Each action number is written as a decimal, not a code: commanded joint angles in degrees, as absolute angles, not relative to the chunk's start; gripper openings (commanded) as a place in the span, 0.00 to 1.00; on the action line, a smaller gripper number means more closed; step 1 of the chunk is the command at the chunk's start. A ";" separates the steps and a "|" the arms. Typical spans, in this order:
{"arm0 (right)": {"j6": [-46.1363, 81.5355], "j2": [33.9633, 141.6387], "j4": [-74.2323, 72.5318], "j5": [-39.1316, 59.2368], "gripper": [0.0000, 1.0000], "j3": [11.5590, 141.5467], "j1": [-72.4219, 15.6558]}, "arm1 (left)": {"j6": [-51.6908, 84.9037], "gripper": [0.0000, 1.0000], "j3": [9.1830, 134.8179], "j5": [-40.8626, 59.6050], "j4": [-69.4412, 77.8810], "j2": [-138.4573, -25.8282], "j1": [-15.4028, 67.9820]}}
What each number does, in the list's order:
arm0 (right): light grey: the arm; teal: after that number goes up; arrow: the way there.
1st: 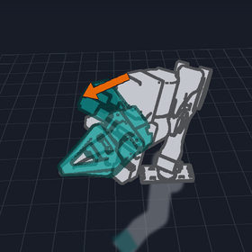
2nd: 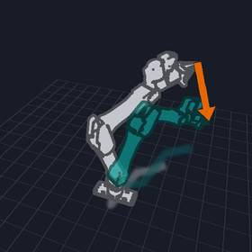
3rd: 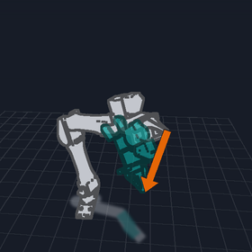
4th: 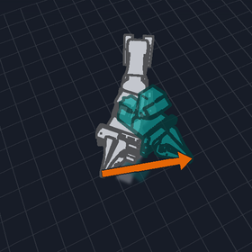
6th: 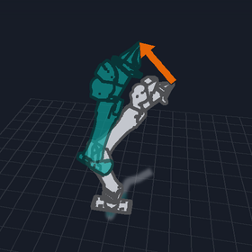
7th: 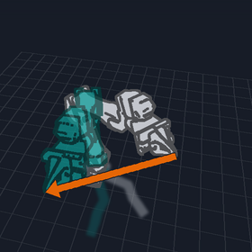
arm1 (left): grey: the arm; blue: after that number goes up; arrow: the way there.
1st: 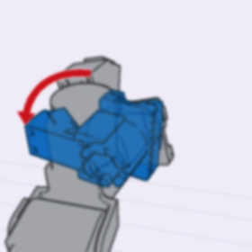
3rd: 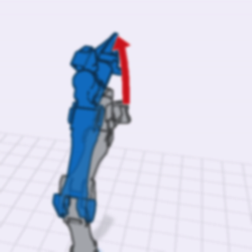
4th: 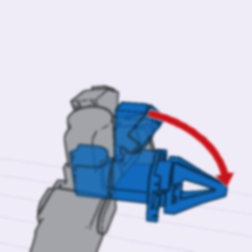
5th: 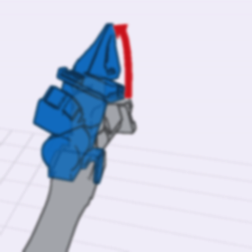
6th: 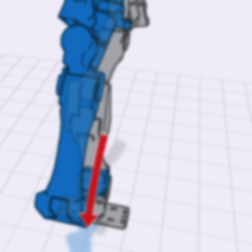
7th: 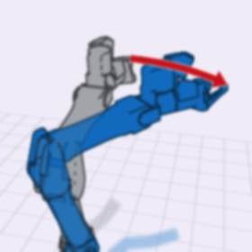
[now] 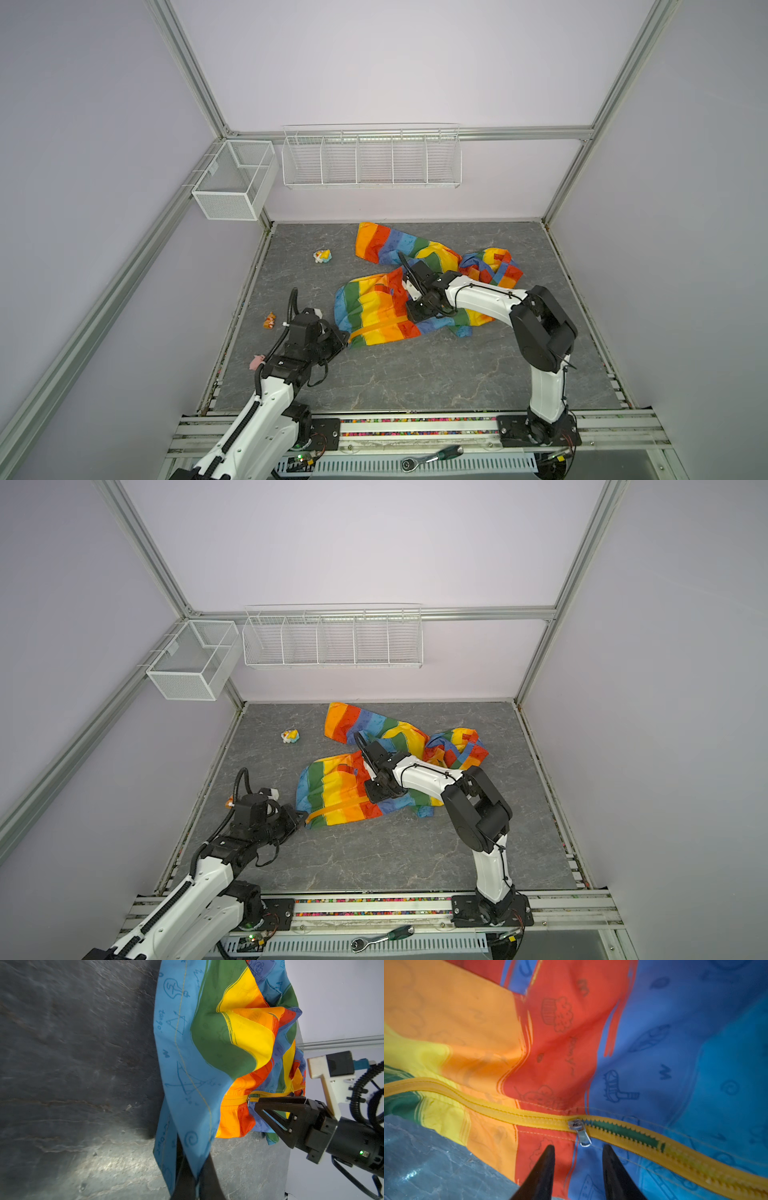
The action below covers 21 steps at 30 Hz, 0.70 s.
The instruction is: Zip up the jacket
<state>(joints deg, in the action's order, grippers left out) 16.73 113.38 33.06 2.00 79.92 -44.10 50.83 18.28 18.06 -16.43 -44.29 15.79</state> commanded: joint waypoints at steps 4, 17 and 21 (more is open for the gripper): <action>12.48 116.26 36.01 -0.12 0.41 82.25 -45.09 | 51.20 0.00 17.23 18.75 -16.41 -44.21 15.79; 11.96 119.85 36.04 -1.77 0.32 84.18 -45.09 | 51.25 0.00 17.23 18.77 -16.80 -43.77 15.80; 12.04 120.68 35.48 -1.41 0.28 83.61 -45.14 | 51.21 0.00 17.06 18.70 -16.88 -43.69 15.73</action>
<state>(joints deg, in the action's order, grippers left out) 13.21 118.10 35.11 -1.45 84.07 -45.01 50.83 17.72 18.28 -16.43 -44.34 15.79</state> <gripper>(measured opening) 0.284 0.047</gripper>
